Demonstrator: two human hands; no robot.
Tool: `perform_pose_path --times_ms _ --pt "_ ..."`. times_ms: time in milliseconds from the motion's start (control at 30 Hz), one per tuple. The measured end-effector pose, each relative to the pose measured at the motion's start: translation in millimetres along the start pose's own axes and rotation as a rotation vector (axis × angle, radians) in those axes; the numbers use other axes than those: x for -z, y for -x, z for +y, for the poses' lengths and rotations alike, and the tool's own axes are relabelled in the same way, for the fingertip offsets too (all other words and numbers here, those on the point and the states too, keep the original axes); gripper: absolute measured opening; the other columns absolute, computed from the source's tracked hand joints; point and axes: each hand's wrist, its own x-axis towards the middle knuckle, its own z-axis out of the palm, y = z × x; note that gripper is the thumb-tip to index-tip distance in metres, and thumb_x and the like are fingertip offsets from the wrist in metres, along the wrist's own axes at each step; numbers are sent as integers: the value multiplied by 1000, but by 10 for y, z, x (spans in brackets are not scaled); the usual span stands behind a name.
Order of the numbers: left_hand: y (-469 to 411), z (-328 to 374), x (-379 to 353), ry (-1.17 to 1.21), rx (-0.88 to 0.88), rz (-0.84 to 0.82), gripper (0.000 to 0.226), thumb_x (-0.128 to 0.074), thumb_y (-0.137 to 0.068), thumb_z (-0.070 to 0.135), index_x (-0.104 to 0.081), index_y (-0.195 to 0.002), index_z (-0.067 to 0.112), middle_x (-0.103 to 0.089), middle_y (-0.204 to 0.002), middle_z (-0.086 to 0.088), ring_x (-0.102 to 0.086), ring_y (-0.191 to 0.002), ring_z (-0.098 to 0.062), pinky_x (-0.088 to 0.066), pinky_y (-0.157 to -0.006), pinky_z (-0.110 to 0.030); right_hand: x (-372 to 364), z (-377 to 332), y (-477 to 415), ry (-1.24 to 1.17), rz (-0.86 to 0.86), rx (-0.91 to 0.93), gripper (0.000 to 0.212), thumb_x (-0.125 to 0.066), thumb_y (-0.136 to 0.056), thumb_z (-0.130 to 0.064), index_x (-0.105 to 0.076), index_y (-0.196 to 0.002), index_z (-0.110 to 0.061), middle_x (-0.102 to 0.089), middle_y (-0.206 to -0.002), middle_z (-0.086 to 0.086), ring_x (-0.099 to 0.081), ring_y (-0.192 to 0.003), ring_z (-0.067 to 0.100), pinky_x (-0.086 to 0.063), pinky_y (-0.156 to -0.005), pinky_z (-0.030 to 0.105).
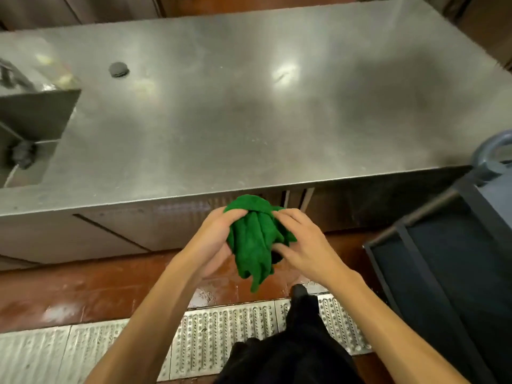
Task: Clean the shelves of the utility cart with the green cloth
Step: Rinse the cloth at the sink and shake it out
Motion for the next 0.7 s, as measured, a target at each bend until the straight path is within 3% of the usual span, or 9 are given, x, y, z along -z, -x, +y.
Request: perform_pose_path --times_ms 33,100,233,367,467,533,600,700 --pt "68 39 150 4 -9 19 28 -43 -104 13 -66 -118 4 -74 -113 -16 -70 -106 -28 -55 -94 -46 -84 -111 -107 6 13 46 49 -59 -84 -21 -56 -133 -20 -55 -127 -7 -52 -121 13 -46 -101 37" --pt "177 116 446 23 -40 60 27 -44 -104 13 -67 -117 5 -74 -111 -14 -71 -105 -26 -55 -94 -44 -217 -352 -330 -33 30 102 49 -51 -81 2 -63 -125 -15 -64 -120 -4 -58 -114 13 -47 -98 31" --pt "292 227 1072 95 -138 221 24 -47 -103 11 -70 -111 10 -76 -108 -9 -72 -104 -23 -54 -93 -40 -416 -851 -774 -170 33 84 55 -47 -86 11 -66 -127 -20 -69 -118 -9 -59 -108 -8 -47 -92 15" --pt "304 262 1712 85 -165 428 23 -60 -98 23 -69 -118 17 -76 -111 -1 -72 -101 -14 -57 -86 -31 -692 -1374 -1317 -381 -17 68 51 -45 -93 6 -68 -123 -28 -71 -107 -20 -66 -95 1 -53 -84 28" --pt "269 306 2175 128 -91 555 58 -78 -78 52 -65 -125 21 -74 -115 1 -72 -102 -16 -58 -89 -38 -936 -1809 -1783 -614 -107 47 46 -47 -96 4 -72 -114 -30 -74 -109 -11 -68 -104 11 -56 -90 39" --pt "249 384 2459 238 -47 527 75 -79 -67 67 -63 -128 26 -73 -117 0 -72 -105 -21 -57 -91 -45 -1080 -2138 -2090 -765 -174 37 42 -48 -97 4 -73 -108 -29 -74 -109 -2 -68 -106 18 -56 -88 40" --pt "241 493 2691 320 -36 447 65 -67 -75 72 -63 -128 34 -73 -120 1 -70 -108 -22 -55 -90 -46 -1206 -2451 -2388 -896 -264 26 38 -47 -97 5 -72 -106 -21 -75 -105 3 -70 -101 19 -56 -80 33" --pt "127 609 3062 563 -183 295 63 -53 -89 69 -57 -139 30 -61 -138 -6 -58 -128 -29 -43 -108 -55 -1393 -2871 -2827 -1027 -458 27 37 -42 -96 8 -70 -107 -13 -75 -102 7 -69 -93 18 -56 -77 32"
